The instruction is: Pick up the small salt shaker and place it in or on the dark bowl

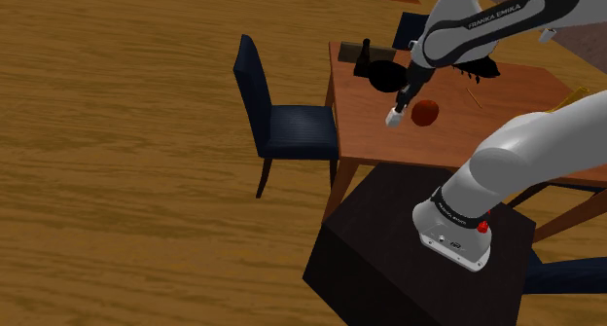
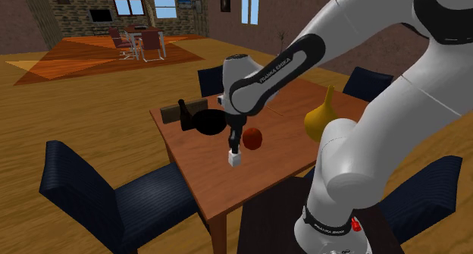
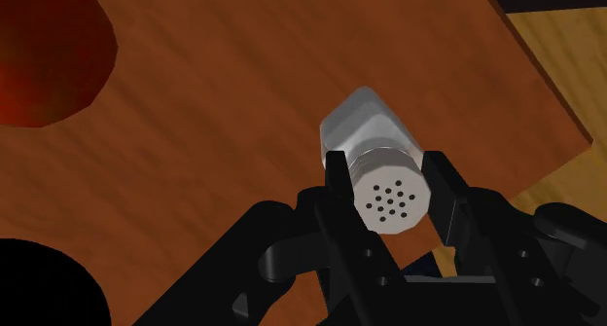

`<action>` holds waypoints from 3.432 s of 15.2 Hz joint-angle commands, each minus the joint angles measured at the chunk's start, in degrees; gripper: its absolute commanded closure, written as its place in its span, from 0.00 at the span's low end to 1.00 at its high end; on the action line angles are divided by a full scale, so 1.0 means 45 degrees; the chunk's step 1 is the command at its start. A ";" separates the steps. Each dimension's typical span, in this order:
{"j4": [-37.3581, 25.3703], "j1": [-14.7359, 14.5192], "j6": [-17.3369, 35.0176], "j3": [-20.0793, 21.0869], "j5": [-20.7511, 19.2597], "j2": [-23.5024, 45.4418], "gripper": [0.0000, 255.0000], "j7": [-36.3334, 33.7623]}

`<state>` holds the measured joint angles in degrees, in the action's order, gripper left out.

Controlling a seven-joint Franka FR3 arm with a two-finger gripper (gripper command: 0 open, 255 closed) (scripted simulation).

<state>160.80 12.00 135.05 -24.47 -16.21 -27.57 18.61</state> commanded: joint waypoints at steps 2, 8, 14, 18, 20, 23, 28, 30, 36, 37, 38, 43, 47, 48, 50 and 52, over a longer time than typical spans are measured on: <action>-0.0251 0.0043 -0.0768 0.0149 0.0033 -0.0515 1.00 -0.0007; -0.0825 0.0061 -0.2122 0.0428 0.0160 -0.1301 1.00 -0.0018; -0.1503 0.0044 -0.3388 0.0688 0.0319 -0.1894 1.00 -0.0011; -0.1940 0.0023 -0.4088 0.0830 0.0417 -0.2158 1.00 0.0000; -0.2802 -0.0086 -0.3892 0.0389 0.0477 -0.1159 1.00 0.0460; -0.4163 -0.0301 -0.3708 -0.0266 0.0733 0.0312 1.00 0.1204; -0.6626 -0.0669 -0.3680 -0.1315 0.1630 0.2792 1.00 0.2639; -0.7691 -0.0763 -0.3775 -0.1700 0.2160 0.3827 1.00 0.3286; -1.1270 -0.0490 -0.4525 -0.2500 0.4228 0.7164 1.00 0.5348; -1.1938 -0.0330 -0.4729 -0.2556 0.4603 0.7748 1.00 0.5672; -1.2631 -0.0138 -0.4958 -0.2591 0.4976 0.8336 1.00 0.5980; -1.6596 0.1321 -0.6457 -0.2412 0.6654 1.1328 1.00 0.7142; -2.0451 0.2873 -0.8039 -0.2021 0.7684 1.3764 1.00 0.7510; -2.0265 0.2846 -0.7864 -0.2001 0.7678 1.3756 1.00 0.7523; -1.9911 0.2782 -0.7523 -0.1986 0.7691 1.3757 1.00 0.7558; -1.9583 0.2725 -0.7192 -0.1971 0.7714 1.3774 1.00 0.7595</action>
<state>71.93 24.37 101.90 -33.37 18.44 34.36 52.69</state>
